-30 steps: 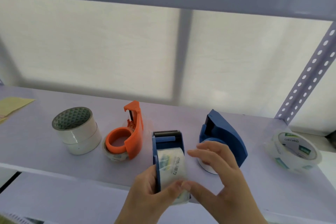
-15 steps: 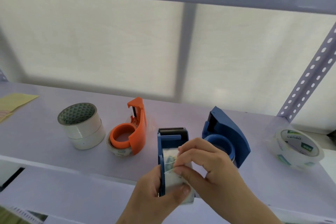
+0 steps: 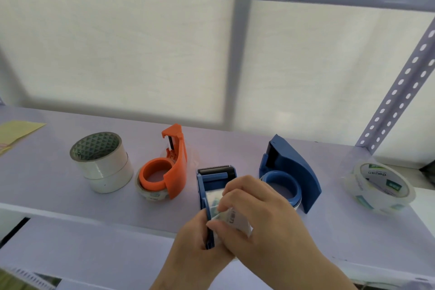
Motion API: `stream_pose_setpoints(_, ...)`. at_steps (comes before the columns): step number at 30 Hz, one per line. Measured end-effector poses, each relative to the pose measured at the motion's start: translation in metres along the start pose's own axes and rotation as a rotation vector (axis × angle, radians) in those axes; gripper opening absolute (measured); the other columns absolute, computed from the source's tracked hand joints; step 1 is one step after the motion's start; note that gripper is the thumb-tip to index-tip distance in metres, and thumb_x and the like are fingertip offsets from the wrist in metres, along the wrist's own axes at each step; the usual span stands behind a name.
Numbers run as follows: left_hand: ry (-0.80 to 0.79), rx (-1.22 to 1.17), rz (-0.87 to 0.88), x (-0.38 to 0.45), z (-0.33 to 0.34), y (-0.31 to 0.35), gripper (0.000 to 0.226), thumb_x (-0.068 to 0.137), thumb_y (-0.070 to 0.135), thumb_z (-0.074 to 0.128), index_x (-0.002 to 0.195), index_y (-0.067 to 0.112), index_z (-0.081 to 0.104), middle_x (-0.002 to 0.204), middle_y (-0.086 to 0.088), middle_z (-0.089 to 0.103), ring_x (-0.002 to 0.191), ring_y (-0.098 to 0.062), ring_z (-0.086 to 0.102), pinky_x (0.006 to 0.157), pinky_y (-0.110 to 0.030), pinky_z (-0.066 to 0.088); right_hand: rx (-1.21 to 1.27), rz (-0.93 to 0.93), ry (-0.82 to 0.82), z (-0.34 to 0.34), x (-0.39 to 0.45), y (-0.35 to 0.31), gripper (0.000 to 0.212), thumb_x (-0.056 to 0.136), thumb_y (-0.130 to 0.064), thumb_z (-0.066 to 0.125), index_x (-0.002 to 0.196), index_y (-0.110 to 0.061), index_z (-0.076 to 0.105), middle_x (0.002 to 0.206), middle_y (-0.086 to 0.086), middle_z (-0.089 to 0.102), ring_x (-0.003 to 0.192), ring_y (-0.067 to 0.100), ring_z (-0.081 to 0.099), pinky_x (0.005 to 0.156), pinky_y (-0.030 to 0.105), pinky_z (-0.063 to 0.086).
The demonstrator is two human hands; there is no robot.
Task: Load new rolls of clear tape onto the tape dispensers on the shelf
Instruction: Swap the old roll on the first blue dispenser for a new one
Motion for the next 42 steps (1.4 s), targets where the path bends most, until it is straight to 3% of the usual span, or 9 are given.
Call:
stream_pose_setpoints(4, 0.024, 0.01, 0.027, 0.0, 0.0, 0.005, 0.046, 0.073, 0.008, 0.073, 0.084, 0.039, 0.041, 0.079, 0.019, 0.057, 0.069, 0.027, 0.056, 0.057, 0.001, 0.044, -0.082, -0.034, -0.014, -0.004, -0.001, -0.006, 0.015, 0.074, -0.044, 0.058, 0.074, -0.03, 0.064, 0.082, -0.016, 0.063, 0.066, 0.003, 0.059, 0.051, 0.013, 0.05)
stream_pose_setpoints(8, 0.041, 0.036, 0.032, 0.0, 0.0, 0.006, 0.05, 0.073, -0.002, 0.072, 0.082, 0.039, 0.044, 0.062, 0.019, 0.063, 0.066, 0.023, 0.059, 0.056, 0.0, 0.045, -0.219, -0.14, 0.012, -0.008, -0.001, -0.018, 0.01, 0.067, -0.033, 0.073, 0.07, -0.023, 0.07, 0.073, -0.01, 0.068, 0.057, 0.005, 0.061, 0.047, 0.014, 0.049)
stream_pose_setpoints(14, 0.057, -0.014, 0.008, -0.005, -0.002, 0.007, 0.036, 0.08, 0.002, 0.065, 0.085, 0.035, 0.051, 0.078, 0.01, 0.066, 0.067, 0.011, 0.066, 0.056, -0.009, 0.051, -0.268, -0.179, -0.006, -0.004, -0.008, -0.011, 0.008, 0.067, -0.02, 0.074, 0.071, -0.016, 0.068, 0.073, -0.002, 0.066, 0.054, 0.015, 0.061, 0.04, 0.03, 0.052)
stream_pose_setpoints(18, 0.058, -0.04, -0.015, -0.004, -0.002, 0.006, 0.039, 0.077, -0.002, 0.068, 0.085, 0.033, 0.054, 0.069, 0.012, 0.068, 0.065, 0.008, 0.067, 0.055, -0.01, 0.051, -0.273, -0.159, -0.034, -0.002, -0.006, -0.01, 0.011, 0.067, -0.018, 0.078, 0.072, -0.016, 0.068, 0.072, -0.001, 0.065, 0.056, 0.016, 0.061, 0.04, 0.032, 0.053)
stream_pose_setpoints(24, 0.072, -0.001, -0.045, -0.003, -0.001, 0.001, 0.048, 0.076, -0.001, 0.07, 0.091, 0.037, 0.046, 0.084, 0.013, 0.062, 0.075, -0.004, 0.064, 0.063, -0.01, 0.055, -0.286, -0.06, -0.034, -0.003, 0.0, -0.01, 0.009, 0.068, -0.027, 0.066, 0.06, -0.022, 0.067, 0.061, -0.008, 0.064, 0.048, 0.011, 0.059, 0.035, 0.027, 0.049)
stream_pose_setpoints(30, 0.067, -0.04, -0.028, -0.006, 0.001, 0.004, 0.033, 0.059, 0.02, 0.074, 0.087, 0.027, 0.059, 0.067, 0.008, 0.069, 0.061, 0.002, 0.066, 0.055, -0.012, 0.051, -0.263, 0.032, -0.095, -0.005, 0.006, -0.003, 0.022, 0.073, -0.031, 0.045, 0.06, -0.02, 0.06, 0.06, -0.008, 0.059, 0.042, 0.01, 0.054, 0.033, 0.027, 0.049)
stream_pose_setpoints(36, -0.016, -0.032, -0.05, -0.014, 0.005, 0.001, 0.051, 0.046, 0.048, 0.074, 0.093, 0.032, 0.062, 0.089, 0.006, 0.075, 0.083, -0.008, 0.071, 0.079, -0.033, 0.06, -0.118, 0.169, -0.228, -0.023, 0.027, 0.024, 0.008, 0.073, -0.02, 0.058, 0.066, -0.018, 0.059, 0.07, -0.005, 0.06, 0.059, 0.015, 0.059, 0.054, 0.034, 0.055)
stream_pose_setpoints(39, -0.103, -0.027, -0.043, -0.015, 0.011, 0.003, 0.052, 0.05, 0.045, 0.075, 0.098, 0.041, 0.058, 0.096, 0.014, 0.074, 0.088, 0.001, 0.069, 0.078, -0.023, 0.059, 0.015, 0.24, -0.157, -0.037, 0.041, 0.042, 0.006, 0.069, -0.017, 0.063, 0.063, -0.02, 0.062, 0.068, -0.006, 0.062, 0.061, 0.01, 0.062, 0.057, 0.029, 0.055)
stream_pose_setpoints(42, -0.14, -0.09, -0.099, -0.015, 0.01, -0.003, 0.059, 0.049, 0.04, 0.077, 0.105, 0.032, 0.062, 0.101, 0.007, 0.076, 0.092, -0.009, 0.071, 0.083, -0.036, 0.059, 0.308, 0.43, -0.159, -0.028, 0.044, 0.069, 0.009, 0.071, -0.011, 0.067, 0.065, -0.017, 0.067, 0.061, 0.0, 0.069, 0.053, 0.004, 0.065, 0.056, 0.021, 0.054)
Point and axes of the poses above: each hand's wrist, its own x-axis towards the middle knuckle, its own z-axis out of the palm, y = z × x, the point moved 9 cm from there along x, towards the middle knuckle
